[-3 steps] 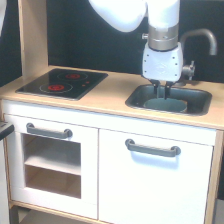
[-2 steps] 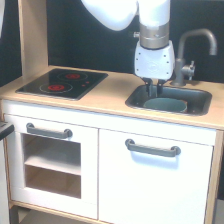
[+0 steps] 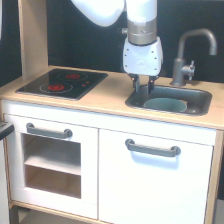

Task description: Place the pot in the sink

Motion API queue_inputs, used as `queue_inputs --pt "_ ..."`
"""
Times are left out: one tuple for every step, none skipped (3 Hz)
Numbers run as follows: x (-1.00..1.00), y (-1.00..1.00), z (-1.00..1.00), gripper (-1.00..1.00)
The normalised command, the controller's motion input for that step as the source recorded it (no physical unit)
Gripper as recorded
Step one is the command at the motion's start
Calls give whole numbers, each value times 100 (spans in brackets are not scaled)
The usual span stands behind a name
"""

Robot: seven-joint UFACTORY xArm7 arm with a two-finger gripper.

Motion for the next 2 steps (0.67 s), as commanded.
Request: queue_inputs --pt "-45 100 26 100" --pt "-81 100 -1 100"
